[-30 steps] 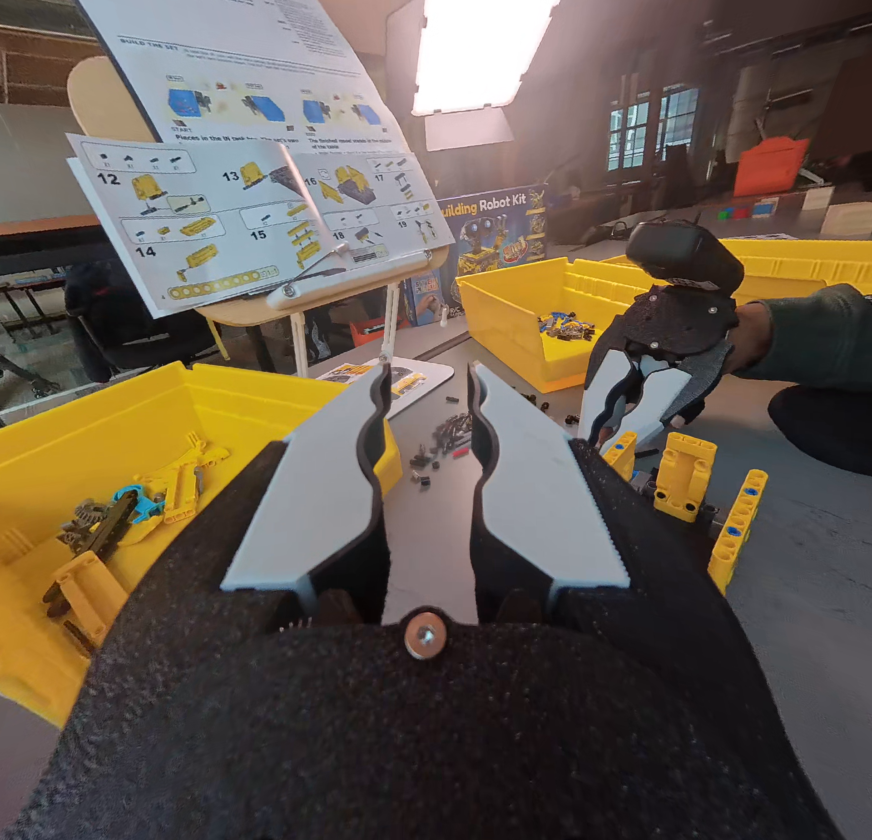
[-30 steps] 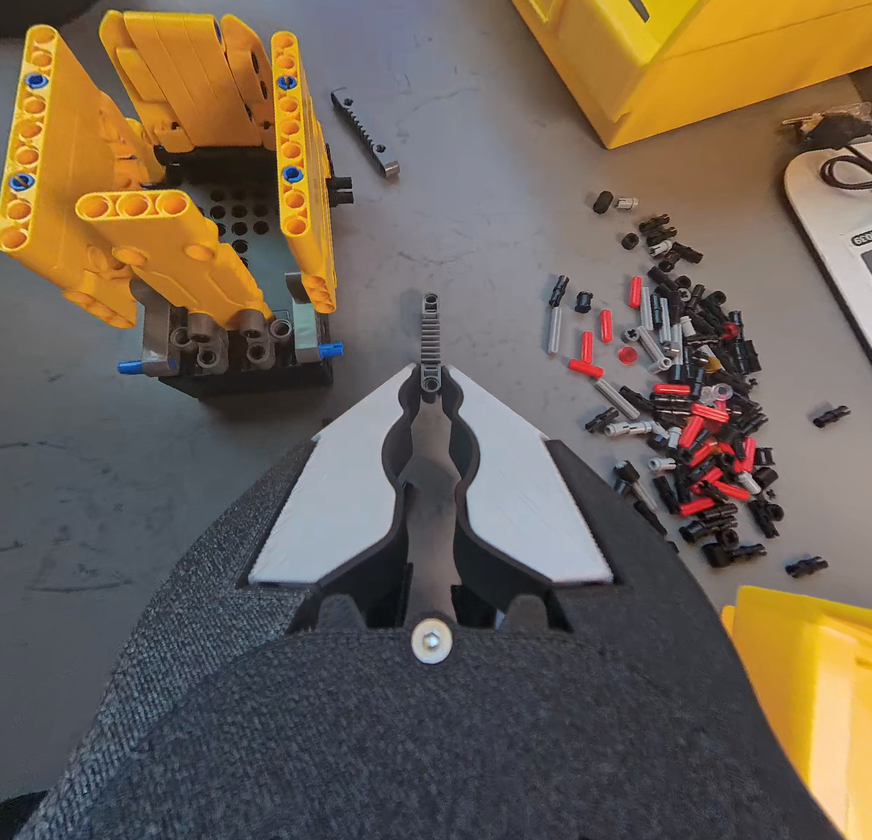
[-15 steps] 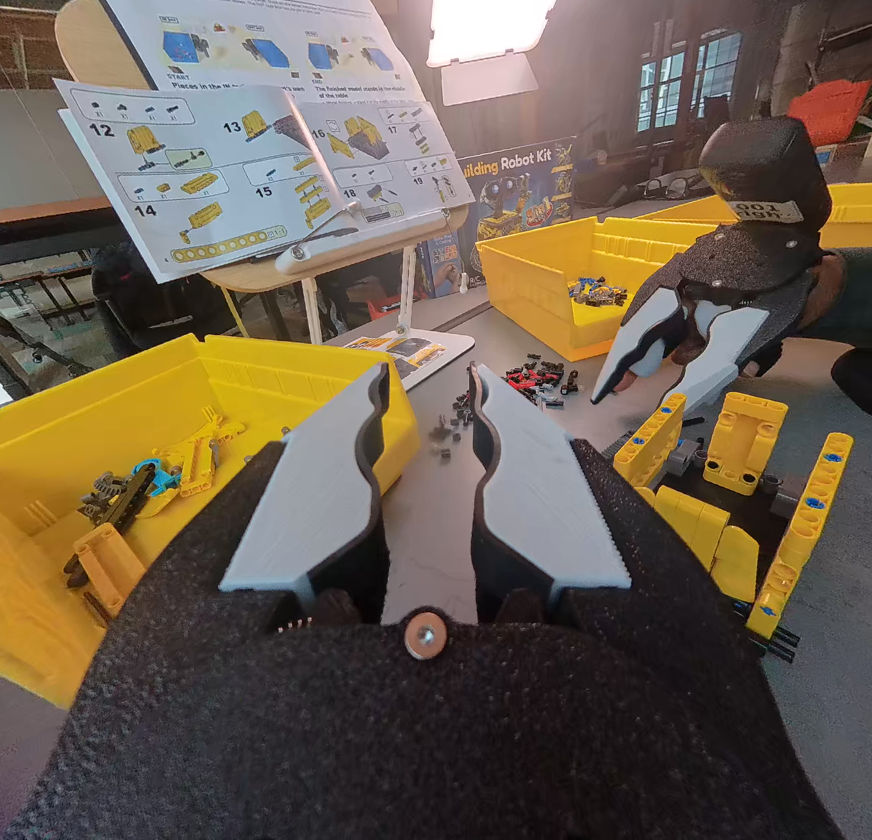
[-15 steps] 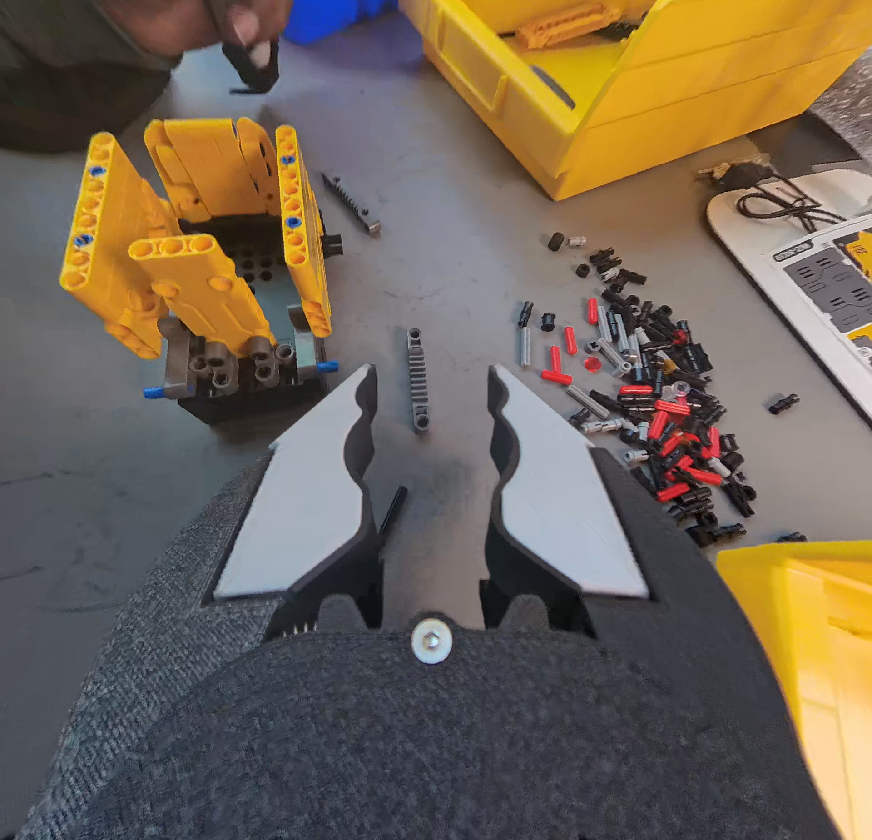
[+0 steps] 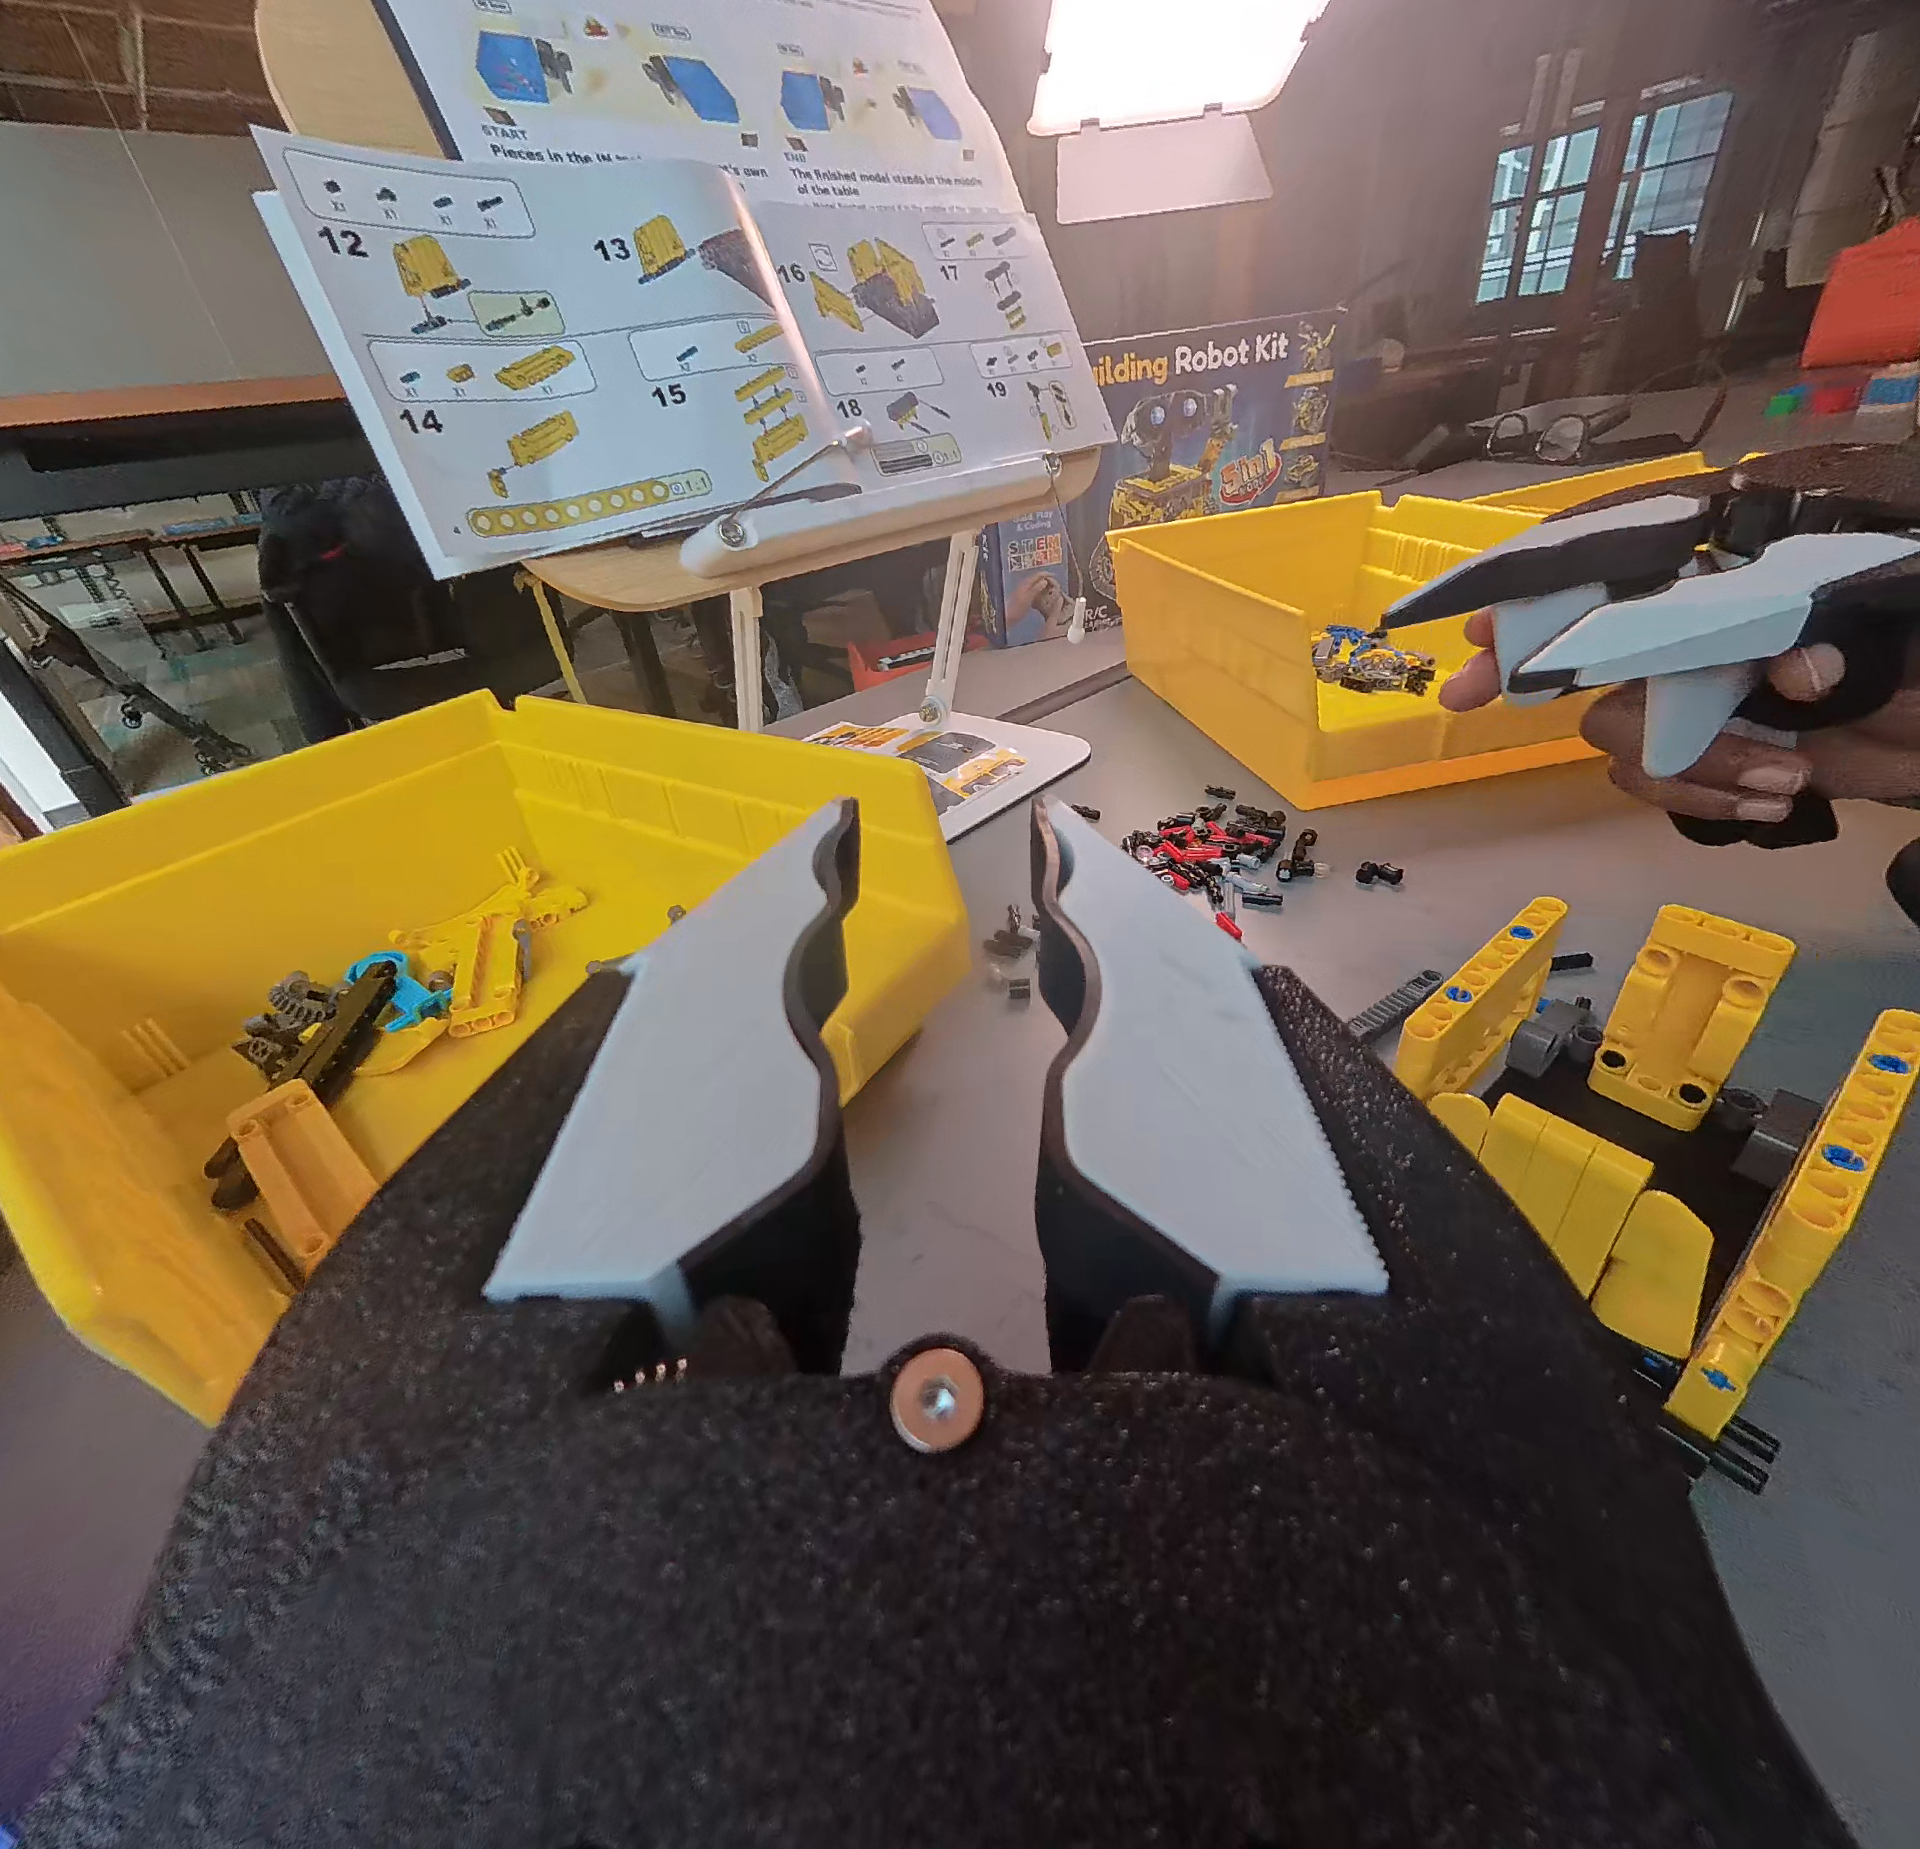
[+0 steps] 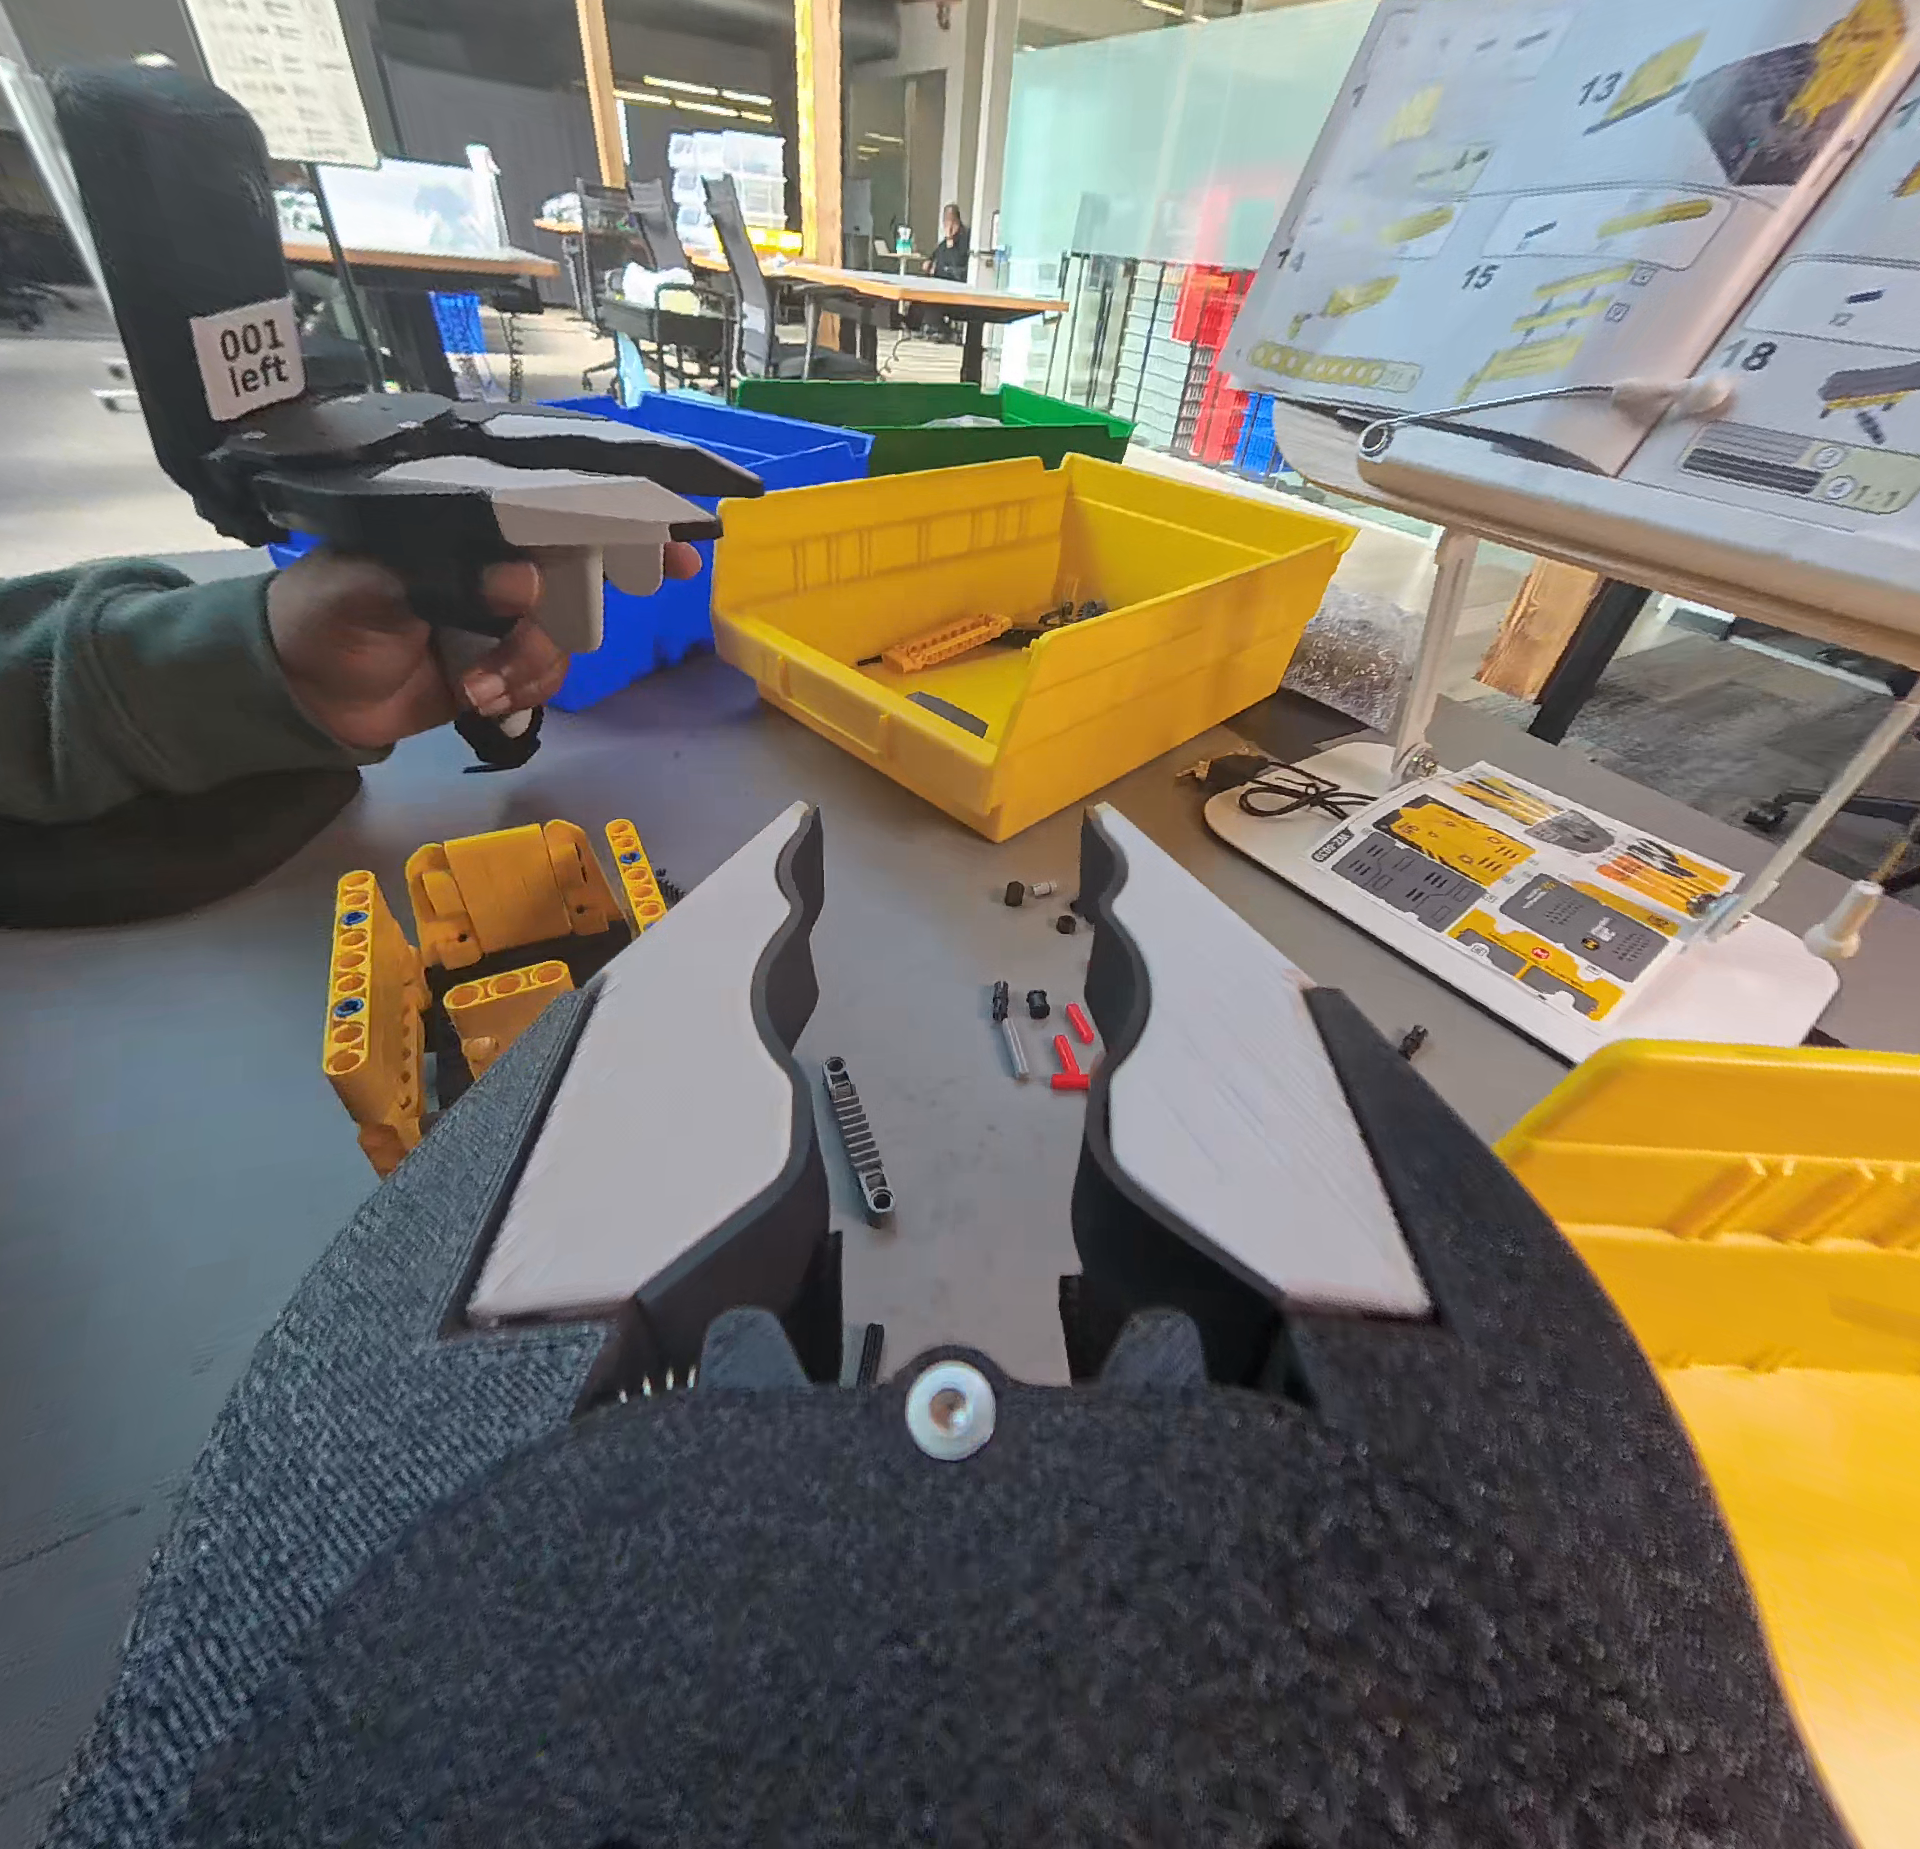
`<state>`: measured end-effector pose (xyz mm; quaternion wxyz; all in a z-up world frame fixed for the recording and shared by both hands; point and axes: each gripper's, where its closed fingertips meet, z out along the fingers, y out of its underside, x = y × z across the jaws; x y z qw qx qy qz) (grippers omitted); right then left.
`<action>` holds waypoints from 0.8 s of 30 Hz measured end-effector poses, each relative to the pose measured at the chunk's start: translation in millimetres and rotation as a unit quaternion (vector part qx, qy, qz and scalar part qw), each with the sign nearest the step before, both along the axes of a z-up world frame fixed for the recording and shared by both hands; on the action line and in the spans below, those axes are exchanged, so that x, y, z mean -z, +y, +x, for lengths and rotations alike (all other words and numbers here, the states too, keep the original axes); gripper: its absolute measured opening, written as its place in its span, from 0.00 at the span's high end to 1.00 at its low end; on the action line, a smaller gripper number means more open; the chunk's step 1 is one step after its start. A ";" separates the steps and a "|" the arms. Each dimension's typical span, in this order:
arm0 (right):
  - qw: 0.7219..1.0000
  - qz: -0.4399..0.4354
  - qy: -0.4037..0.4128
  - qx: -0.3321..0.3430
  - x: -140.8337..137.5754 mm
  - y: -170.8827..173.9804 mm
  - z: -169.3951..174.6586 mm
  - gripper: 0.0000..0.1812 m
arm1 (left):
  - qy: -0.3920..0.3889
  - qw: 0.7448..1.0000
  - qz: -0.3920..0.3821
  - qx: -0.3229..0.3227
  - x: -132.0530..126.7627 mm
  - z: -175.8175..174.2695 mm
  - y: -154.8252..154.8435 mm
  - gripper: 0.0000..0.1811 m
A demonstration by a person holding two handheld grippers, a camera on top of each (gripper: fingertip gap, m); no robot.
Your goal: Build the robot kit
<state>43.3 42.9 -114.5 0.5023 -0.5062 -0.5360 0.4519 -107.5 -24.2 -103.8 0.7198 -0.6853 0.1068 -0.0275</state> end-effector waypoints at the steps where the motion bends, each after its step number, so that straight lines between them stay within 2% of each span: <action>1: 1.000 -0.003 0.001 0.009 -0.5 0.2 2.7 0.73 | 0.000 1.000 0.001 -0.002 -0.9 -0.9 -0.7 0.83; 9: 0.998 -0.002 0.000 0.060 10.5 14.1 19.4 0.76 | -0.018 1.000 -0.011 0.009 4.0 -0.5 1.4 0.84; 24: 0.998 0.024 0.006 0.054 6.9 10.6 20.4 0.76 | -0.008 1.000 -0.018 0.003 7.8 -0.7 3.1 0.85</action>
